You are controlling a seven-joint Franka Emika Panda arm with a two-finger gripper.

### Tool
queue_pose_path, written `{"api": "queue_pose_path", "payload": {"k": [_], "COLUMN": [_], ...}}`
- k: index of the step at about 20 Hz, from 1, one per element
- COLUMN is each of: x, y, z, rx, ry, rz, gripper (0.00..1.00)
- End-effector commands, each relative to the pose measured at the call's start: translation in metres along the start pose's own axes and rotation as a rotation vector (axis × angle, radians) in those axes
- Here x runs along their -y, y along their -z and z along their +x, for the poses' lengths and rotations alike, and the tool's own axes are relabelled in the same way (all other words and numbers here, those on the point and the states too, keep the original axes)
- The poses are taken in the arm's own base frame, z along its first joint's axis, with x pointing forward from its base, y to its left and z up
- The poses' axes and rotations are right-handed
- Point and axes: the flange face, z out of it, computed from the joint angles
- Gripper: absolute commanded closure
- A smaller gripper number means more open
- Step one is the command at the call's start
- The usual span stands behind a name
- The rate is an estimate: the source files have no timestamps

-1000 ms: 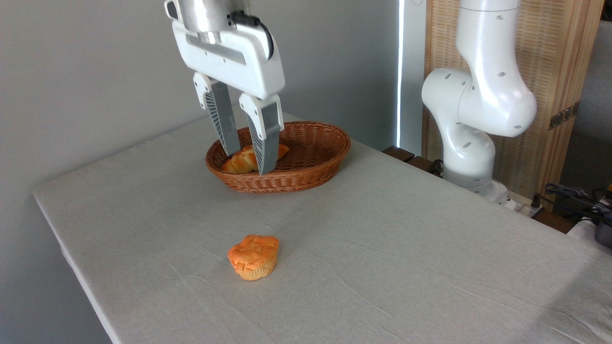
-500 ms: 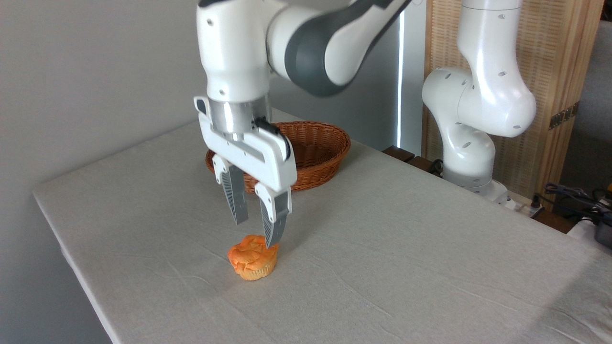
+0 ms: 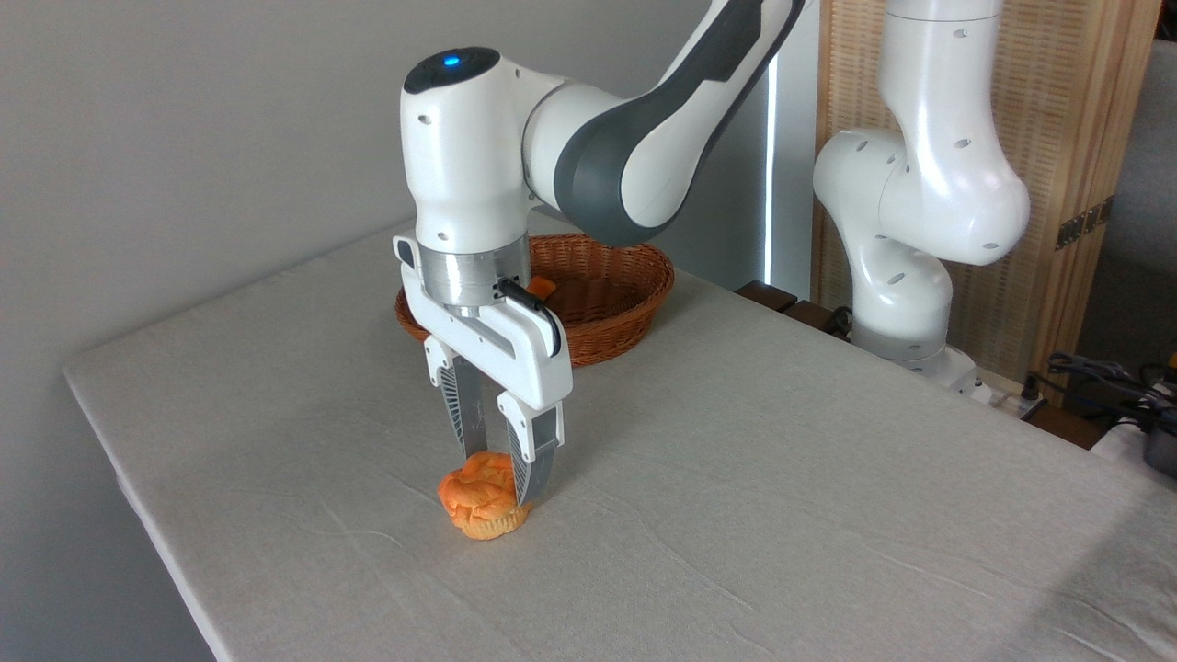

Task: Put bread into the basket
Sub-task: 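Lower the gripper around the orange bread roll and close on it, then lift the bread roll and carry it into the woven basket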

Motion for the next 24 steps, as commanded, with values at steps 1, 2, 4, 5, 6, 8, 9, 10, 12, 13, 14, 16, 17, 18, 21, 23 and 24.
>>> {"api": "queue_pose_path", "payload": {"k": [1, 2, 4, 5, 6, 8, 9, 10, 12, 13, 14, 16, 17, 18, 21, 23, 24], "x": [0.003, 0.003, 0.004, 0.004, 0.005, 0.006, 0.006, 0.006, 0.007, 0.007, 0.006, 0.006, 0.002, -0.002, -0.042, -0.079, -0.099], "y": [-0.005, -0.006, -0.011, -0.013, -0.011, -0.01, -0.01, -0.01, -0.009, -0.008, -0.006, 0.027, 0.057, 0.078, 0.136, 0.152, 0.151], "z": [0.0, 0.0, 0.0, 0.0, 0.002, 0.003, 0.003, 0.003, 0.003, 0.003, 0.004, 0.007, 0.014, 0.019, 0.023, 0.021, 0.024], "rx": [-0.018, -0.017, -0.01, -0.02, -0.044, -0.057, -0.057, -0.055, -0.057, -0.059, -0.061, -0.091, -0.106, -0.086, -0.081, -0.059, -0.024], "ry": [-0.013, -0.015, -0.014, 0.001, 0.019, 0.024, 0.024, 0.024, 0.024, 0.023, 0.018, 0.021, 0.008, -0.002, -0.053, -0.115, -0.162], "rz": [-0.001, -0.002, -0.007, -0.019, -0.027, -0.02, -0.02, -0.021, -0.021, -0.019, -0.016, -0.003, 0.002, -0.023, -0.1, -0.143, -0.17], "gripper": [0.0, 0.0, 0.27, 0.62, 0.88, 0.94, 0.94, 0.94, 0.94, 0.94, 0.94, 0.96, 0.96, 0.96, 0.96, 0.96, 0.94]}}
